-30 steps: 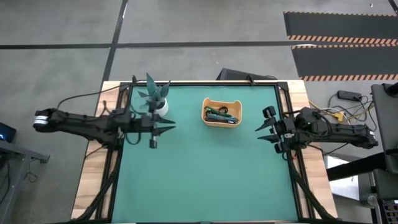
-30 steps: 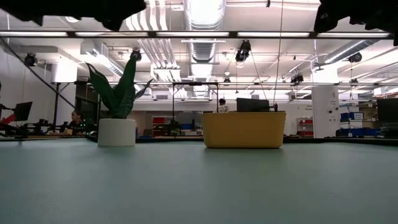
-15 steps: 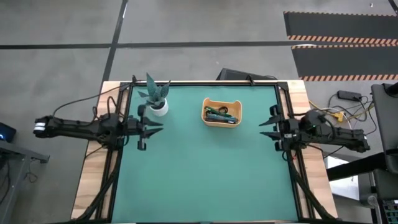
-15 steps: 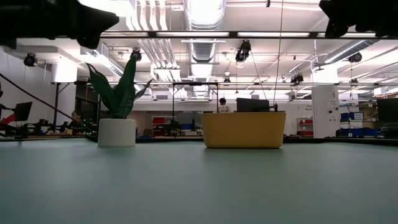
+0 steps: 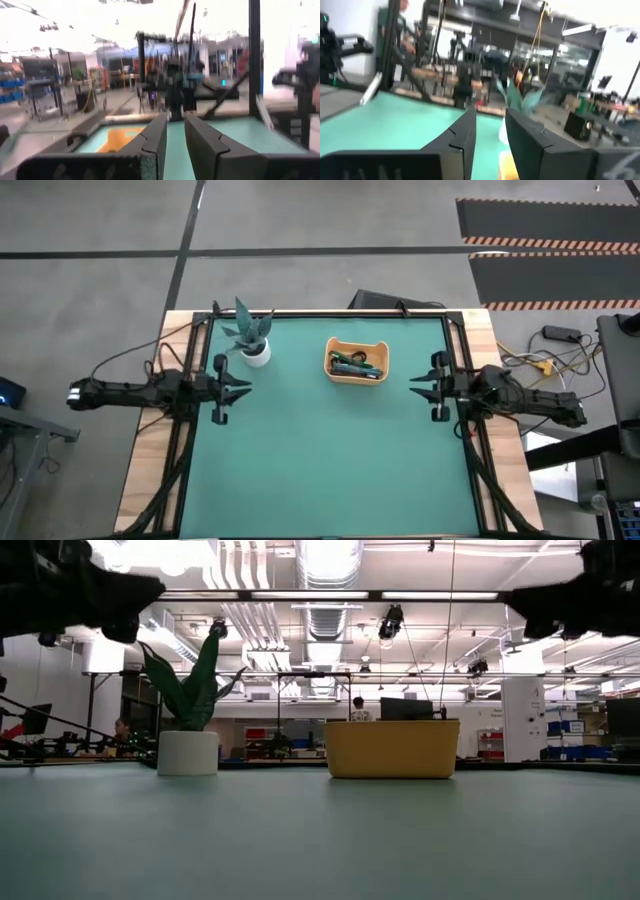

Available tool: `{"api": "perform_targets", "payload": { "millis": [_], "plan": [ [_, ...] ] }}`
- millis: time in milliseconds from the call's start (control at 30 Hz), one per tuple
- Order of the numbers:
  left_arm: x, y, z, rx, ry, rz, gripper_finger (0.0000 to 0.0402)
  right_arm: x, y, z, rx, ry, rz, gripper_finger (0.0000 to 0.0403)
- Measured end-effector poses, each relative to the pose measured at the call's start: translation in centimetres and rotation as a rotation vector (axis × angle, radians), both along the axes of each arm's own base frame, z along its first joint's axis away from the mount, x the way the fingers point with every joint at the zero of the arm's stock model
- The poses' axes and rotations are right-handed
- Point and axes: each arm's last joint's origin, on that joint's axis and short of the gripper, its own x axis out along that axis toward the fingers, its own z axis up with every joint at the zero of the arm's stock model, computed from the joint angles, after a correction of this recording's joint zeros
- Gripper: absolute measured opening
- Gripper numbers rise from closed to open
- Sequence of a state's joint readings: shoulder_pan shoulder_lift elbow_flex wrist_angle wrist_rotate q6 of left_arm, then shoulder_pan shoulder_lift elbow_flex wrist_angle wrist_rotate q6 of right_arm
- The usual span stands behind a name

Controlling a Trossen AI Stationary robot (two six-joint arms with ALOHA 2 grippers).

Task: Pick and place USB-C Cables
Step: Return to Home Position

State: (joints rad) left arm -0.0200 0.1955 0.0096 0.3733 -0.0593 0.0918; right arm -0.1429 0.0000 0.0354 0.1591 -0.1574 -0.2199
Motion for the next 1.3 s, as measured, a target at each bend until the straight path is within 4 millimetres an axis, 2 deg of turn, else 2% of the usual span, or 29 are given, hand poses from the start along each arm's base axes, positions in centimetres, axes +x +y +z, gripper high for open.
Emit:
{"api": "perform_targets", "payload": {
  "millis": [67,367,533,700,1300],
  "plan": [
    [-0.2,0.0,0.3,-0.007,-0.034,-0.001,0.0054,0.2,0.0,-0.6,0.002,0.024,-0.002,0.0086],
    [-0.4,0.0,0.4,-0.007,-0.051,-0.001,0.0054,0.2,0.1,-0.9,-0.009,0.037,0.048,0.0038],
    [-0.3,0.0,0.2,-0.007,-0.035,-0.002,0.0054,0.2,0.1,-1.0,0.079,0.047,0.059,0.002],
    [-0.1,0.0,0.1,-0.006,-0.016,-0.002,0.0054,0.4,-0.1,-1.2,0.141,0.074,0.02,0.0018],
    [0.4,0.0,-0.6,-0.005,0.051,-0.001,0.0054,0.6,-0.1,-1.4,0.144,0.096,0.018,0.0018]
  ]
}}
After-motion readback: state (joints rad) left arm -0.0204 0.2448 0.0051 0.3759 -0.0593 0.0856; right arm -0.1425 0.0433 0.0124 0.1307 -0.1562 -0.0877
